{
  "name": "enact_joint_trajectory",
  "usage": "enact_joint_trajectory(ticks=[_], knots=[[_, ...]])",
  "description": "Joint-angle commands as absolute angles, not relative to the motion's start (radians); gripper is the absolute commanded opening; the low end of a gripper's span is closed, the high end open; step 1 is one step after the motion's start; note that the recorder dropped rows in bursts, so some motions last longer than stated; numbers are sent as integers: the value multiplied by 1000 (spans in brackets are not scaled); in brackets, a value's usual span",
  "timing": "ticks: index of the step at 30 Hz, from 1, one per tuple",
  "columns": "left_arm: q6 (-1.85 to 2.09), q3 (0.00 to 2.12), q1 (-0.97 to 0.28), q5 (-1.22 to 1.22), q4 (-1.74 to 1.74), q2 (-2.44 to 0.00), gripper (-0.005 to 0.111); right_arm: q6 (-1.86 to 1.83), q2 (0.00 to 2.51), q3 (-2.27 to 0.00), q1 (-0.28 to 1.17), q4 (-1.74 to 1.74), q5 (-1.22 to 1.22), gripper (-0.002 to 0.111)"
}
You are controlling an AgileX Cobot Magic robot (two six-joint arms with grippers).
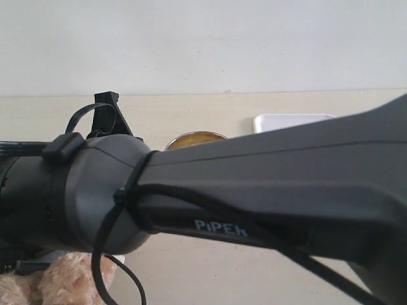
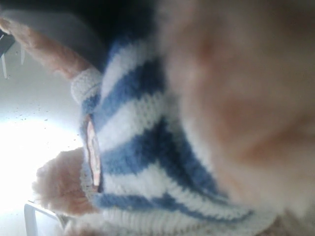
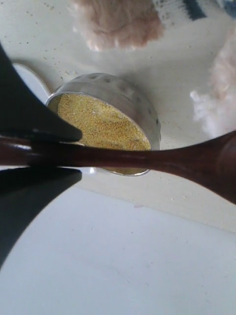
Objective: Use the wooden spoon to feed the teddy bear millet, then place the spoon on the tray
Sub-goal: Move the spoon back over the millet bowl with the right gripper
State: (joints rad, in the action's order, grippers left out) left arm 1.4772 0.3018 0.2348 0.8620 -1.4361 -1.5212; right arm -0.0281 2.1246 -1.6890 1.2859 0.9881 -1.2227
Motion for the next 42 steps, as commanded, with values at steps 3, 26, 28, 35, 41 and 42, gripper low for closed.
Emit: enact_joint_trajectory(ticks=[3,26,28,35,41,42], knots=[[1485,301,236,879,-1444,-1521,7,-12,2126,-1687,1298,1004,-1221,14],[1485,301,236,879,-1444,-1521,7,31,1967,-1687,1200,703,-1221,14],[1485,301,236,879,-1444,-1521,7,0,1951,-1687,1159,665,-1221,14],[1485,301,236,879,-1444,-1521,7,-162,1874,-1685,997,502,-1221,14],[1485,301,236,879,-1444,-1521,7,-199,1874,-1617,865,490,-1221,14],[1485,301,236,879,-1444,-1521,7,-223,1874,-1579,847,490,-1221,14]])
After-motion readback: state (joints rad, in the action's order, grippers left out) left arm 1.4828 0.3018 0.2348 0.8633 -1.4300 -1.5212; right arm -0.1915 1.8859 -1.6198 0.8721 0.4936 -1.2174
